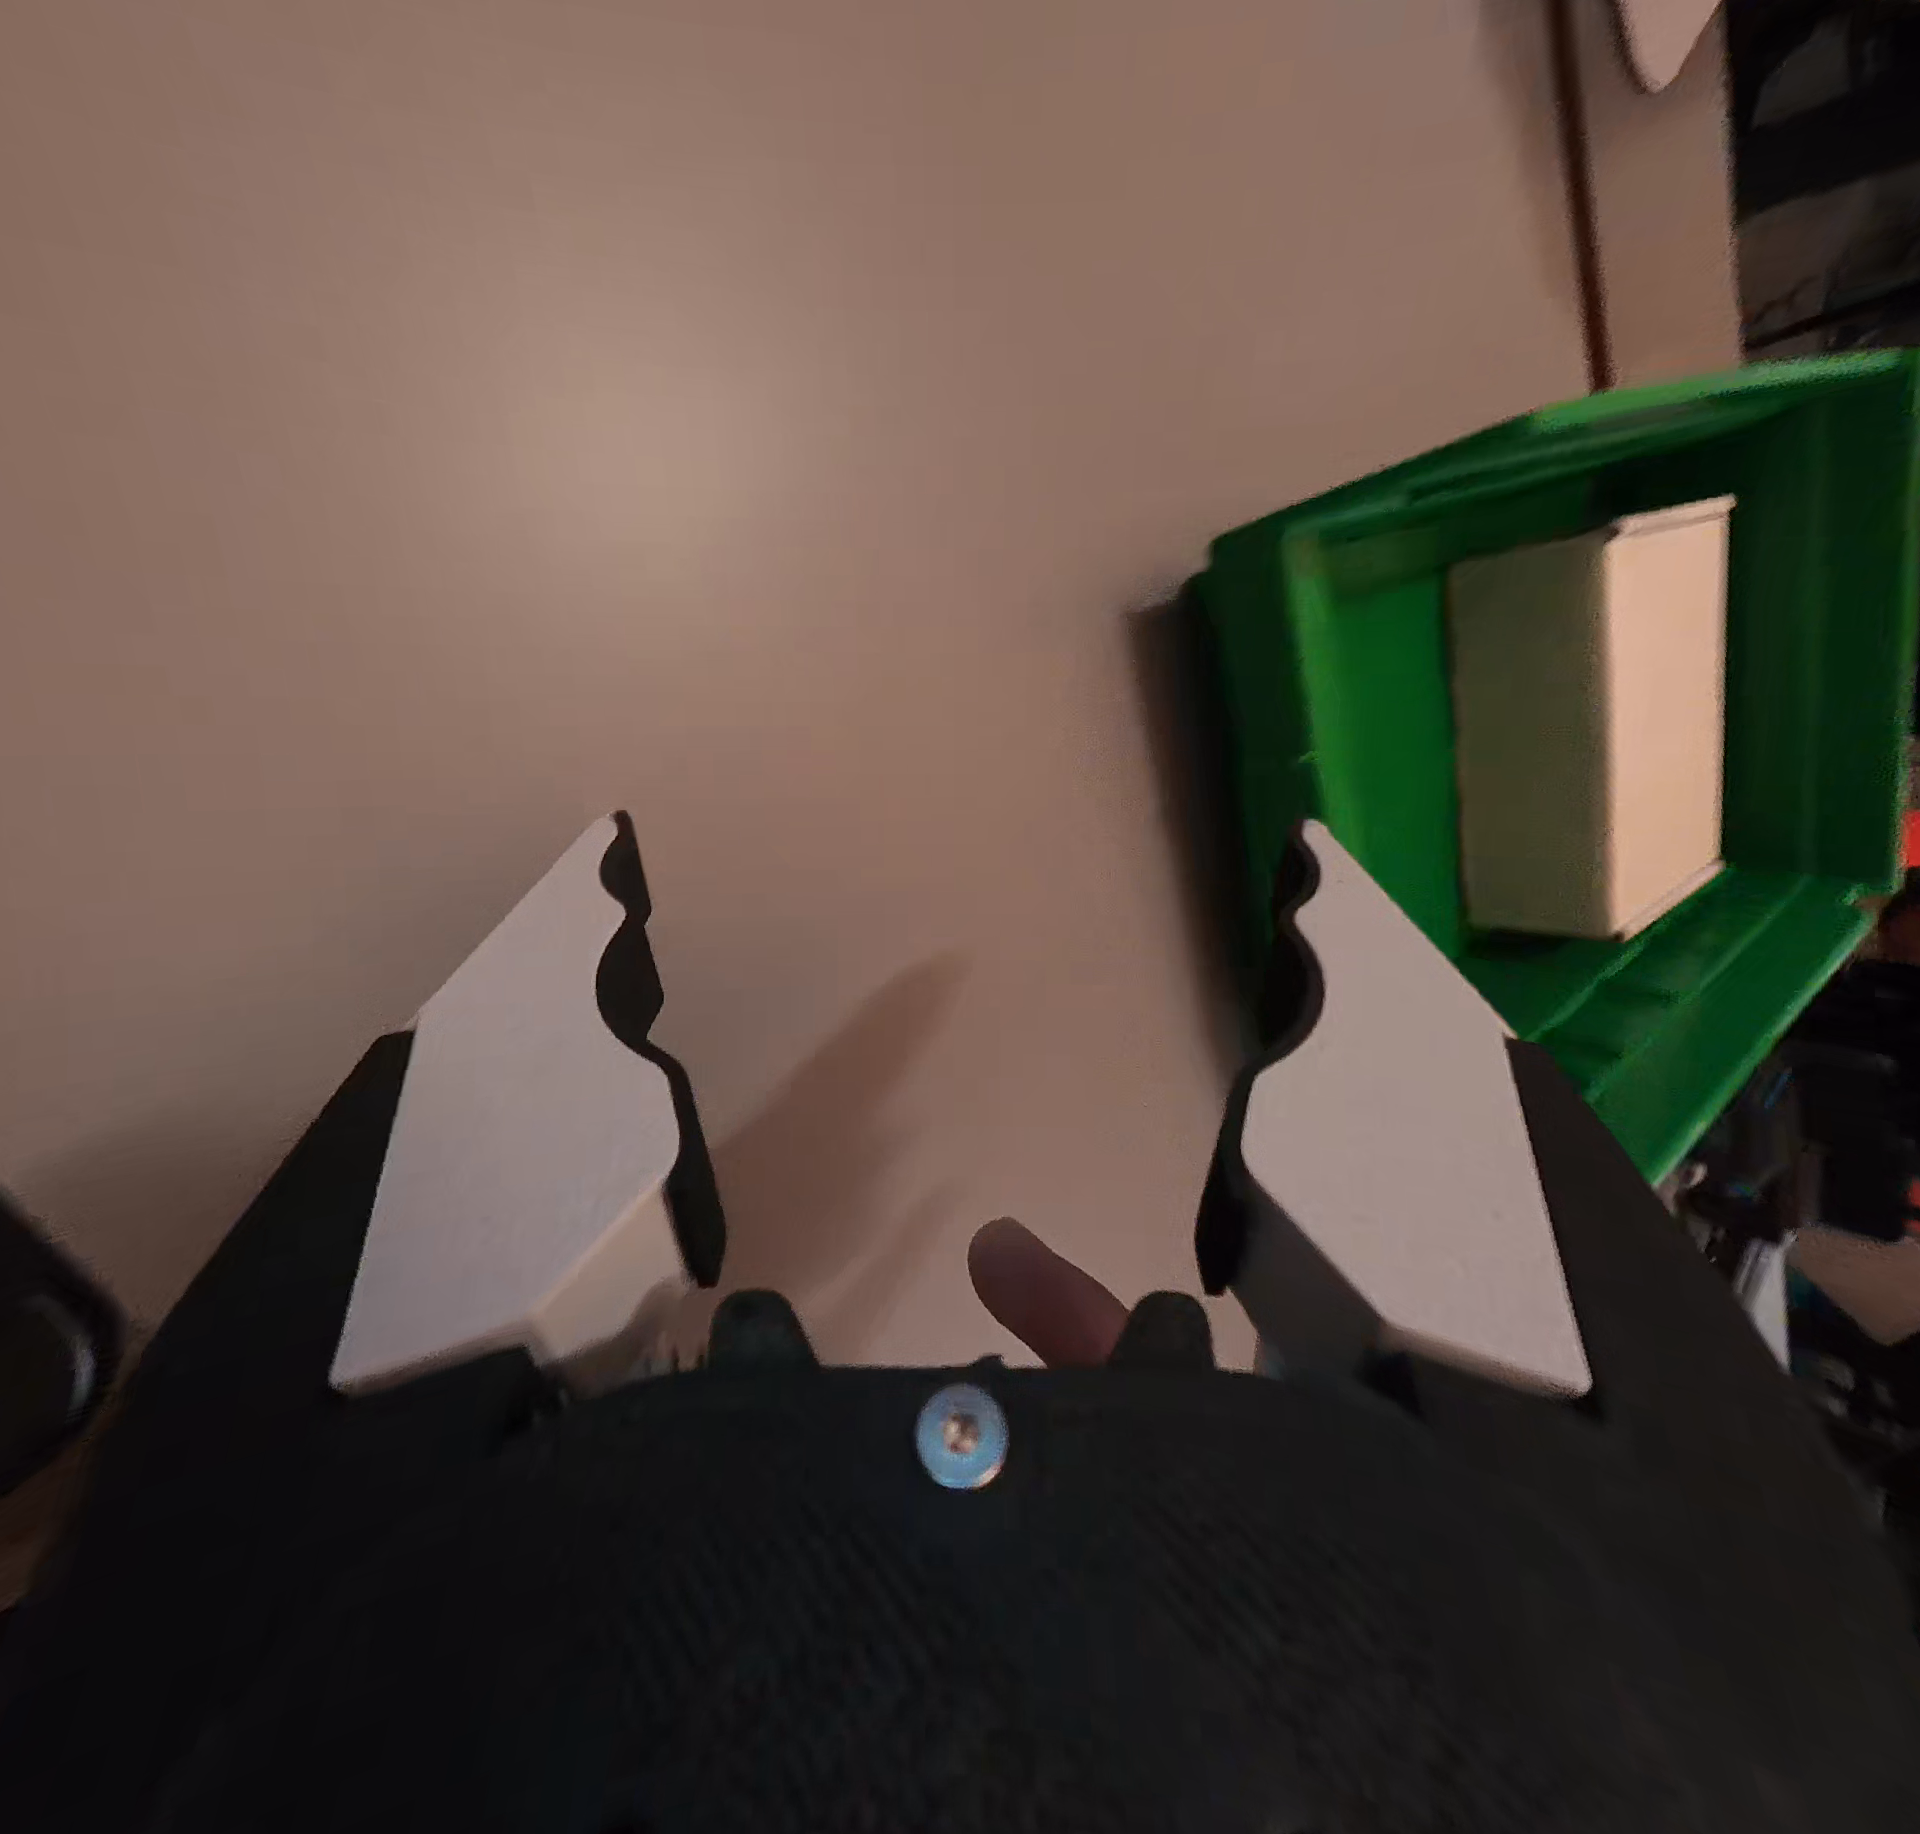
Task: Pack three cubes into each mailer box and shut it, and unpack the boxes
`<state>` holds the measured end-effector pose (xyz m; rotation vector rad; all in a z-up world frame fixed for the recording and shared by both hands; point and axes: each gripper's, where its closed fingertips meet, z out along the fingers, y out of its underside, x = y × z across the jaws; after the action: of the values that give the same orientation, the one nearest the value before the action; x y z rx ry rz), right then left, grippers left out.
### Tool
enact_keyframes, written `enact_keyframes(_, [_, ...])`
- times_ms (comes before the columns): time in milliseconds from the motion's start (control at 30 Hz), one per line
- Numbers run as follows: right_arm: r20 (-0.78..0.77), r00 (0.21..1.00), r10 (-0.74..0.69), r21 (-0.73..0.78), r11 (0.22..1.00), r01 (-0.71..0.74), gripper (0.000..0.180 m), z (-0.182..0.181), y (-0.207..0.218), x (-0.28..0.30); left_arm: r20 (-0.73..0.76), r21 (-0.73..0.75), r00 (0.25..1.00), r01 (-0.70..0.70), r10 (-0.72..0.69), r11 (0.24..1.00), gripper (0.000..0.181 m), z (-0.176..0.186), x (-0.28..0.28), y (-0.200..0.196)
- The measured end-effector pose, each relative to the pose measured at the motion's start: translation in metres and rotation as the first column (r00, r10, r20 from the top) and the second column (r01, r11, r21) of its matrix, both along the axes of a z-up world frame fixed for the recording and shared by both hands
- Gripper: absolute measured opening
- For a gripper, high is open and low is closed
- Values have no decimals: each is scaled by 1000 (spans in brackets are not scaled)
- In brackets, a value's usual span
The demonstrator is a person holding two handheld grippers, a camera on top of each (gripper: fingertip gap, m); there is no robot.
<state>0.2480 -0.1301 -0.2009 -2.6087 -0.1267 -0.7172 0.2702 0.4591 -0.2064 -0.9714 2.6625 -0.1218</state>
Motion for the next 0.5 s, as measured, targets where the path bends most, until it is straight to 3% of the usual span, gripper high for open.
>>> enact_keyframes(100, [-23, 999, -42, -47, 998, 41, 119, -20, -23, -26, -99, 107, 995, 13, -2, 994, 135, -26, 7, 18])
enact_keyframes(267, [-71, 993, -91, 20, 995, 93, 109, -34, -34, -56, -204, 64, 977, -46, 58, 997, 135, -41, 2, 16])
enact_keyframes(367, [-31, 994, -101, 39, 994, 103, 110, -28, -36, -58, -172, 64, 984, -42, 52, 997, 134, -16, 0, 13])
enact_keyframes(500, [45, 993, -109, 177, 979, 100, 108, 1, -17, -44, -66, 102, 996, -56, 63, 993, 133, 57, -12, -4])
